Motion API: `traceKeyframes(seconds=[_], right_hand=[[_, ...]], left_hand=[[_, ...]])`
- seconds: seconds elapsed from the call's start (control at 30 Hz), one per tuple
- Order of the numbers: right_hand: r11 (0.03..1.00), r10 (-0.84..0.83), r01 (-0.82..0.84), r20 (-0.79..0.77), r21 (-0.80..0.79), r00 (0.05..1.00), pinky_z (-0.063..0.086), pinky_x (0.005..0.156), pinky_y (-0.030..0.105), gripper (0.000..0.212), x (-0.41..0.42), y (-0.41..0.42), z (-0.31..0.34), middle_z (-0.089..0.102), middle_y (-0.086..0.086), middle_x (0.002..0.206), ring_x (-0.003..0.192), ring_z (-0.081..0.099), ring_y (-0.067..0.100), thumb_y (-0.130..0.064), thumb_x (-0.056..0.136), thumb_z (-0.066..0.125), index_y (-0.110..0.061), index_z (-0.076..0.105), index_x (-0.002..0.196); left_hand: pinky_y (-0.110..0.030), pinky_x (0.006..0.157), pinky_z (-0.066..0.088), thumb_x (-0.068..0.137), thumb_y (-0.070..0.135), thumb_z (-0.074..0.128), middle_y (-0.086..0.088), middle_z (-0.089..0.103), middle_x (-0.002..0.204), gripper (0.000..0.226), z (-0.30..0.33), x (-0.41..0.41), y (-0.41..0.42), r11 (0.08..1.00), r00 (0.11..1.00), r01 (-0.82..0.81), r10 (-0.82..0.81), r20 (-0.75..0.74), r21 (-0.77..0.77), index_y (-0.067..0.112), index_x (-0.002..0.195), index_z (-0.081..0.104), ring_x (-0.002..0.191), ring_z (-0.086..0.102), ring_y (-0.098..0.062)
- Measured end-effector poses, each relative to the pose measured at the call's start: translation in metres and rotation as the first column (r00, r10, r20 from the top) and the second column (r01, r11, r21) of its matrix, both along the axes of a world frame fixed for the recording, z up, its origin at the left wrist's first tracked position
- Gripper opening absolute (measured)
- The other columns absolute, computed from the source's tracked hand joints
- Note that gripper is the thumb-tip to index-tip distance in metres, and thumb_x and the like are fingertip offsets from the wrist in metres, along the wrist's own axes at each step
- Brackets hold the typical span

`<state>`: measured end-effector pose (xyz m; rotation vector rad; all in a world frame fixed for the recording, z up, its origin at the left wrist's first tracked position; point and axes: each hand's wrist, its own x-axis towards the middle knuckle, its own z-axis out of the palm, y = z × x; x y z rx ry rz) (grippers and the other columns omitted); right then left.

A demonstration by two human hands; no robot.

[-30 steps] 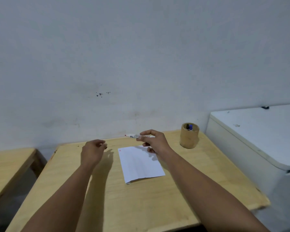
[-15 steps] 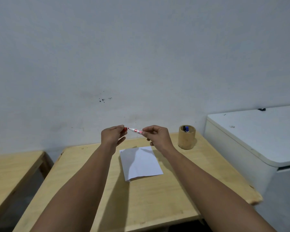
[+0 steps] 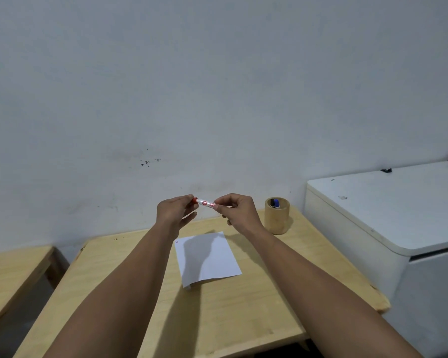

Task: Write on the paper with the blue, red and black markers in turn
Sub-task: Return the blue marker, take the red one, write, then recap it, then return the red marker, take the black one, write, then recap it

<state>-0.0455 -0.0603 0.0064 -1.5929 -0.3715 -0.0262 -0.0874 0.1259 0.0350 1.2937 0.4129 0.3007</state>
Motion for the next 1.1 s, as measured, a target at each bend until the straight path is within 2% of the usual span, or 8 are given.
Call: traceKeyframes(seconds=[0.2,0.37,0.43,0.5,0.67,0.77,0.9,1.1], right_hand=[[0.989,-0.049,0.072,0.172,-0.130,0.984,0.047,0.078,0.018,0.005,0.003,-0.003,0.006,0.078,-0.009,0.095,0.089,0.068,0.003,-0.020,0.092,0.083,-0.025,0.081,0.091],[0.947,-0.019,0.096,0.245,-0.307,0.969,0.054,0.070,0.020,0.023,0.019,-0.032,0.025,0.073,-0.009,0.088,0.069,0.065,-0.003,-0.018,0.095,0.078,-0.019,0.080,0.118],[0.827,0.000,0.170,0.302,-0.536,0.953,0.052,0.069,0.027,0.021,0.033,-0.048,0.038,0.074,-0.008,0.084,0.065,0.064,0.004,-0.023,0.093,0.077,-0.024,0.082,0.114],[0.790,-0.090,0.282,0.352,-0.545,0.932,0.054,0.071,0.031,0.014,0.049,-0.064,0.049,0.079,0.000,0.086,0.070,0.066,0.016,-0.025,0.093,0.077,-0.021,0.083,0.105],[0.768,-0.379,0.504,0.354,-0.395,0.855,0.055,0.075,0.032,0.012,0.090,-0.113,0.062,0.079,-0.001,0.096,0.087,0.072,0.024,-0.021,0.094,0.076,-0.019,0.079,0.106],[0.741,-0.370,0.474,0.300,-0.476,0.879,0.055,0.077,0.032,0.020,0.106,-0.131,0.050,0.079,0.000,0.098,0.089,0.073,0.023,-0.015,0.093,0.073,-0.019,0.074,0.112],[0.722,-0.290,0.369,0.229,-0.586,0.929,0.051,0.072,0.027,0.015,0.115,-0.142,0.026,0.077,0.001,0.087,0.082,0.072,0.021,-0.013,0.091,0.071,-0.016,0.075,0.105],[0.678,-0.235,0.297,0.185,-0.672,0.954,0.046,0.065,0.027,0.008,0.125,-0.146,-0.003,0.065,-0.004,0.080,0.080,0.064,0.022,-0.019,0.094,0.073,-0.020,0.068,0.089]], left_hand=[[-0.030,0.072,0.064,0.095,0.004,0.067,-0.017,0.074,0.086,0.010,0.009,0.008,-0.021,0.991,0.999,0.010,-0.014,0.030,0.132,-0.003,0.095,0.075,0.073,0.071,-0.022],[-0.037,0.080,0.064,0.096,0.006,0.066,-0.014,0.076,0.089,0.011,0.035,0.027,-0.046,0.956,0.992,0.056,-0.086,0.095,0.287,0.004,0.095,0.077,0.084,0.075,-0.025],[-0.041,0.083,0.064,0.097,0.013,0.067,-0.009,0.079,0.091,0.016,0.046,0.038,-0.064,0.924,0.974,0.118,-0.179,0.139,0.365,0.006,0.108,0.076,0.089,0.077,-0.022],[-0.041,0.085,0.064,0.096,0.021,0.068,-0.005,0.079,0.097,0.031,0.048,0.051,-0.084,0.894,0.957,0.149,-0.239,0.167,0.422,0.011,0.126,0.070,0.094,0.077,-0.018],[-0.031,0.086,0.054,0.092,0.019,0.064,-0.004,0.071,0.124,0.060,0.008,0.092,-0.116,0.586,0.958,0.175,-0.286,-0.001,0.791,0.021,0.151,0.050,0.102,0.066,-0.018],[-0.025,0.080,0.048,0.087,0.021,0.076,-0.009,0.052,0.151,0.085,-0.032,0.115,-0.129,0.481,0.907,0.370,-0.372,-0.198,0.795,0.026,0.160,0.031,0.105,0.062,-0.014],[-0.033,0.096,0.046,0.076,0.029,0.088,-0.009,0.044,0.159,0.109,-0.069,0.138,-0.147,0.455,0.868,0.468,-0.398,-0.297,0.757,0.025,0.163,0.022,0.136,0.052,-0.028],[-0.041,0.107,0.049,0.072,0.025,0.092,-0.001,0.057,0.146,0.092,-0.090,0.153,-0.162,0.543,0.843,0.512,-0.468,-0.266,0.666,0.022,0.150,0.044,0.134,0.054,-0.023]])
